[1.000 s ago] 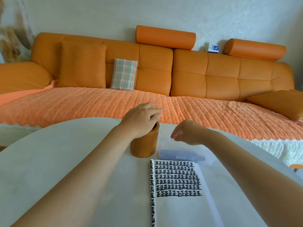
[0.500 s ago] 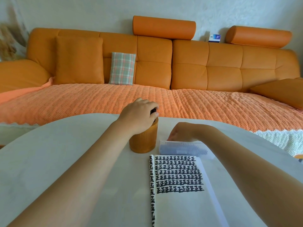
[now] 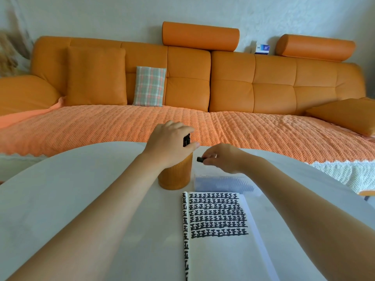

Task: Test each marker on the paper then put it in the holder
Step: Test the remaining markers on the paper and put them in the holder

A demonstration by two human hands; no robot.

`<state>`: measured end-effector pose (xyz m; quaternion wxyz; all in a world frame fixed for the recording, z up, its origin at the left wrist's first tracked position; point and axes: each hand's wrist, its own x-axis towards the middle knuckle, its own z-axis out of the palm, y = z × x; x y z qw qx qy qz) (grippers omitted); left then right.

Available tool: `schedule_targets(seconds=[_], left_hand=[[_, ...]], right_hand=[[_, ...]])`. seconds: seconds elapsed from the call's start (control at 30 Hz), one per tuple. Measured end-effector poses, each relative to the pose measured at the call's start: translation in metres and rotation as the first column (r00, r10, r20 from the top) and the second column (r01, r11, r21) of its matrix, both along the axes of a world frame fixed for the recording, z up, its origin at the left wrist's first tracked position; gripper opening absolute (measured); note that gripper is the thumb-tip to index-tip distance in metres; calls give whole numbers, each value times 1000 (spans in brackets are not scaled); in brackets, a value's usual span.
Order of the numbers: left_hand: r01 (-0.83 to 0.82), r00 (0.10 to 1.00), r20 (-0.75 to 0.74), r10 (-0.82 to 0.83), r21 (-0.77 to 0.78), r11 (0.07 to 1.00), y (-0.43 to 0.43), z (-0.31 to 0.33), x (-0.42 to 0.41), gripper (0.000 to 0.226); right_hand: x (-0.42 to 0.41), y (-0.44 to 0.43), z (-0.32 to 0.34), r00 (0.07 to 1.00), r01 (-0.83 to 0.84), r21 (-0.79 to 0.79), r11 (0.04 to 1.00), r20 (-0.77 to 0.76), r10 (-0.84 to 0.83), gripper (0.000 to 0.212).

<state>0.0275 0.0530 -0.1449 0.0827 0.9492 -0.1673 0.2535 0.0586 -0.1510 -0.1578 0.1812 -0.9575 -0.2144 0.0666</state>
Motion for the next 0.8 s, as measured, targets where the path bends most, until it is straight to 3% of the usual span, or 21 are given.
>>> schedule_targets(seconds=[0.07,0.2,0.37,0.67,0.8], left_hand=[[49,992,115,-47,-14,999,-1,3,-4,53],[231,944,277,-180,-166,959,-13,16,-19,35],[353,922,260,-287,-260,899,-32,16,-47,22],[298,954,7,-301,-162,941,-43,-7,-82,32],[272,945,-128,-301,-205,940,-44,-17,-85,17]], right_hand=[[-7,-2,9,992,-11,30,999,122,8,24],[-29,-9,31,956,-21,195,981,292,-38,15],[-68,-24,49,910,-56,398,916,398,-117,6],[-118,-59,17,973,150,686,712,23,-228,13],[-128,-66,-4,966,195,637,746,6,-258,17]])
